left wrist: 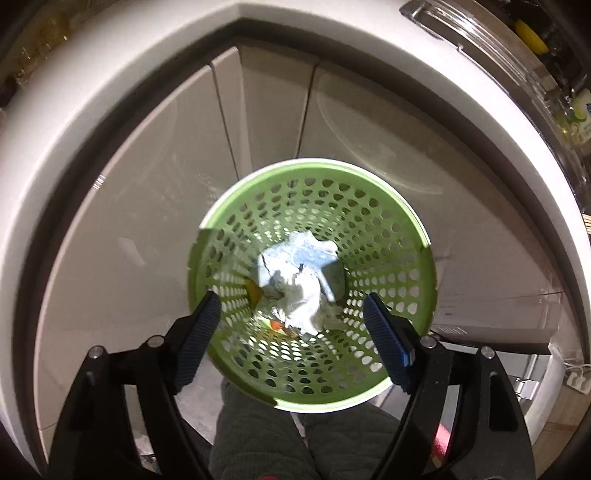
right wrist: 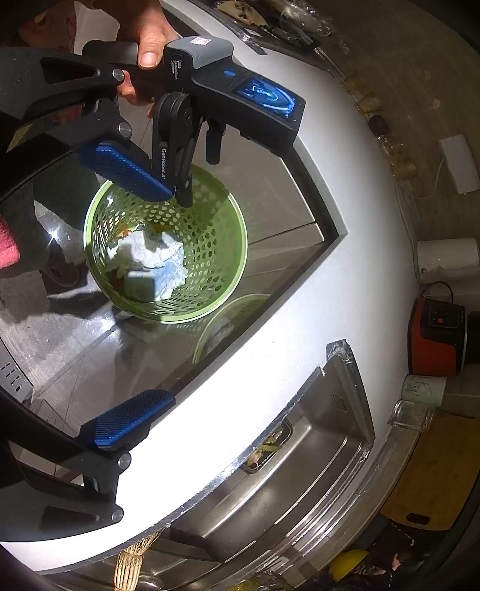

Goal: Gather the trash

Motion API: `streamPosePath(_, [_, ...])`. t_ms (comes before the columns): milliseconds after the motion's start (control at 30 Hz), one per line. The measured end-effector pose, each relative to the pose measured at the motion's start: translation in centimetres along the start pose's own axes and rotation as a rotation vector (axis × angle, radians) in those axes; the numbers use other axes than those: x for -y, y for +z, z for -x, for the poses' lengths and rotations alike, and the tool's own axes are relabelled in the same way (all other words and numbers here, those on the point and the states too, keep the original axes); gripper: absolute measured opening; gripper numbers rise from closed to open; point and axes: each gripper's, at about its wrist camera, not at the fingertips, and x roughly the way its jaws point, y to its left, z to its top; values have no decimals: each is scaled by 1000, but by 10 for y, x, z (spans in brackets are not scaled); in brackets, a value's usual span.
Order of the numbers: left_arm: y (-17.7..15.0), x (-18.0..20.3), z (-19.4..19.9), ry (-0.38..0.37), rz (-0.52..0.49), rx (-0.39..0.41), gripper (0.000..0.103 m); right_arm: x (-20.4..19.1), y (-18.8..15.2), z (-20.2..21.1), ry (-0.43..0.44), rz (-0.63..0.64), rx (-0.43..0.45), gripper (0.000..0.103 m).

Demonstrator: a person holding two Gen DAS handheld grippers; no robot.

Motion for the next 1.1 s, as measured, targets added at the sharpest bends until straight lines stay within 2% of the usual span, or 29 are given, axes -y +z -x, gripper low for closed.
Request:
streamPosePath(133, [7, 1, 36, 108, -35, 98, 82, 1, 9, 7, 7, -10, 32, 101])
streamPosePath(400, [2, -19, 132, 181, 45, 320, 95, -3, 39, 24, 35, -4, 110, 101])
streamPosePath(467, [-2, -29, 153, 194, 81, 362, 95, -7, 45, 26, 52, 1, 123, 101])
streamPosePath(633, [-11, -48, 180, 233, 175, 394, 95, -22, 57, 25, 109, 15, 131, 101])
streamPosePath(900, [-29, -65, 191, 264, 274, 403, 95, -52, 66, 22, 161, 87, 123, 101])
streamPosePath(1100, [-23, -69, 227, 313, 294, 492, 95, -59, 89, 49, 172, 108, 199, 101])
